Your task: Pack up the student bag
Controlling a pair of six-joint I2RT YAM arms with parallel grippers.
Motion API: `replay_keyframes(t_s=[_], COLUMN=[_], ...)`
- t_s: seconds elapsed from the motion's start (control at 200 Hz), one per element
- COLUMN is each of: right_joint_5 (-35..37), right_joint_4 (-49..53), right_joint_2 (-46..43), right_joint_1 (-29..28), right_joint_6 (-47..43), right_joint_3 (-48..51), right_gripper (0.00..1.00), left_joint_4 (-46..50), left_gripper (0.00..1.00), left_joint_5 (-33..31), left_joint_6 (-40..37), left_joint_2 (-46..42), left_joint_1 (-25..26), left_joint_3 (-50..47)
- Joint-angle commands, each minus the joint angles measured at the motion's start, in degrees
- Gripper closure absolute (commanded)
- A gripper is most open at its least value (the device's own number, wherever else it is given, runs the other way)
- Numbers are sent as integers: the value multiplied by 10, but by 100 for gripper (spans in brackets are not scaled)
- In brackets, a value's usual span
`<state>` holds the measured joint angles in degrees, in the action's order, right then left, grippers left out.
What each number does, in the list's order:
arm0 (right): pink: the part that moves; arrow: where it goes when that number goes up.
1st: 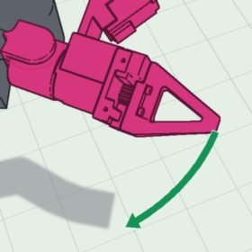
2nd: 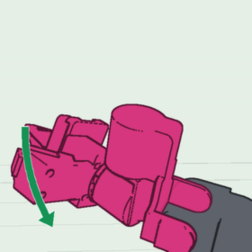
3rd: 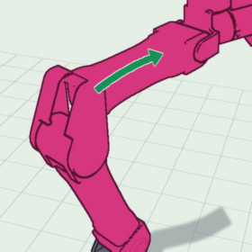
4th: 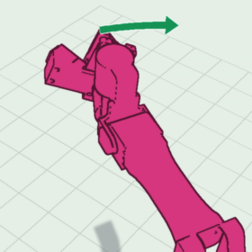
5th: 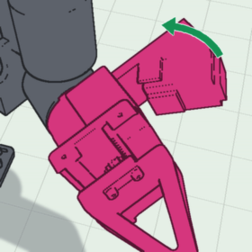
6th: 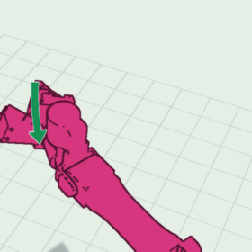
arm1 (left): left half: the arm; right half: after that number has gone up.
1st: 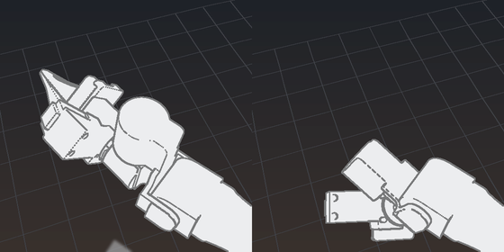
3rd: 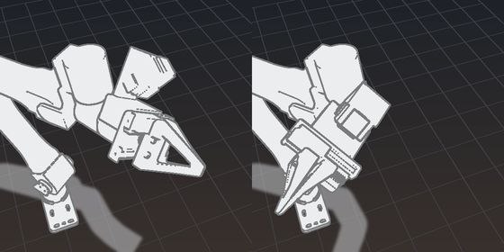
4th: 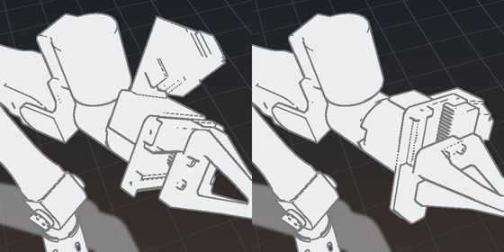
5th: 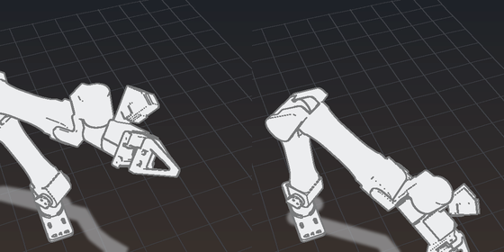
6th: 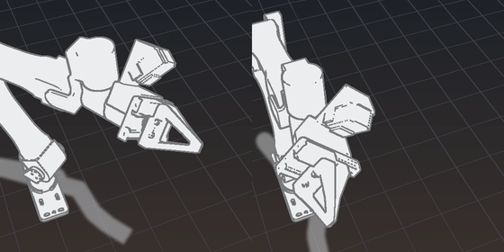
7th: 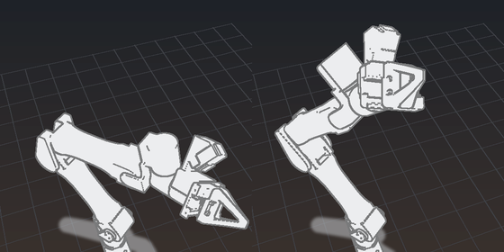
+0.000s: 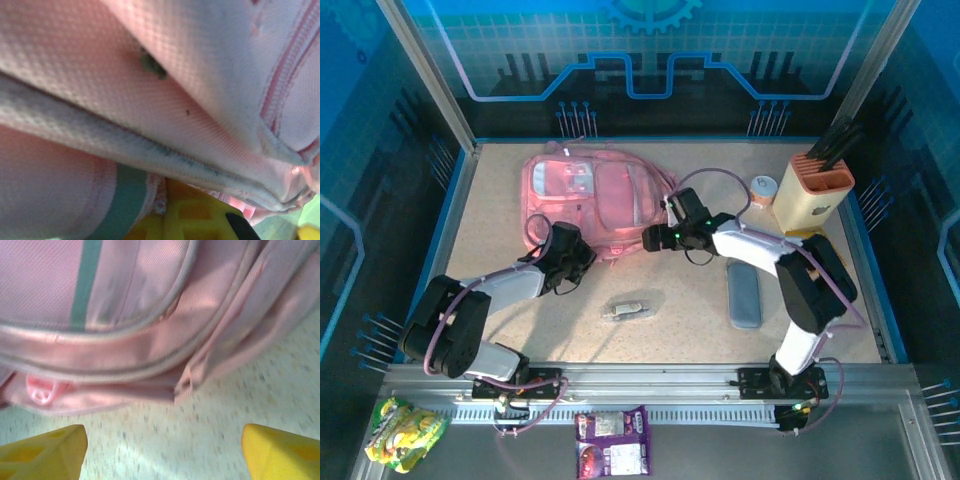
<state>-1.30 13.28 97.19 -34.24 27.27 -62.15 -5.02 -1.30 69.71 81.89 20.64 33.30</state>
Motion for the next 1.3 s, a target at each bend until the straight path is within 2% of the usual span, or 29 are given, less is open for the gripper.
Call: replay_keyframes(t_s=[0.0, 0.145, 0.235, 0.4, 0.66, 0.845, 0.965, 1.156, 1.296], right_joint_5=[30, 30, 43, 55, 93, 100, 125, 169, 197], right_joint_4=[43, -45, -99, -205, -300, -340, -330, -297, -271], right_joint_2=[-42, -24, 5, 61, 122, 128, 142, 146, 132], right_joint_1=[-37, -111, -135, -150, -152, -165, -167, -168, -168], right_joint_6=[-19, -24, -16, -35, -75, -96, -94, -80, -52], right_joint_3=[41, 67, 63, 63, 49, 48, 31, 5, 14], right_gripper=[18, 23, 28, 38, 49, 51, 54, 68, 83], left_joint_4=[-3, -2, 7, 16, 28, 22, 24, 27, 35], left_gripper=[100, 100, 100, 100, 100, 100, 100, 100, 100], left_joint_5=[27, 10, 2, -6, -17, -14, -16, -21, -31], left_joint_6=[54, 82, 81, 82, 70, 68, 64, 62, 61], left_joint_2=[-18, -29, -37, -52, -59, -51, -49, -57, -66], left_joint_1=[14, 39, 48, 54, 59, 62, 64, 65, 66], left_joint_3=[20, 26, 33, 32, 39, 46, 49, 46, 42])
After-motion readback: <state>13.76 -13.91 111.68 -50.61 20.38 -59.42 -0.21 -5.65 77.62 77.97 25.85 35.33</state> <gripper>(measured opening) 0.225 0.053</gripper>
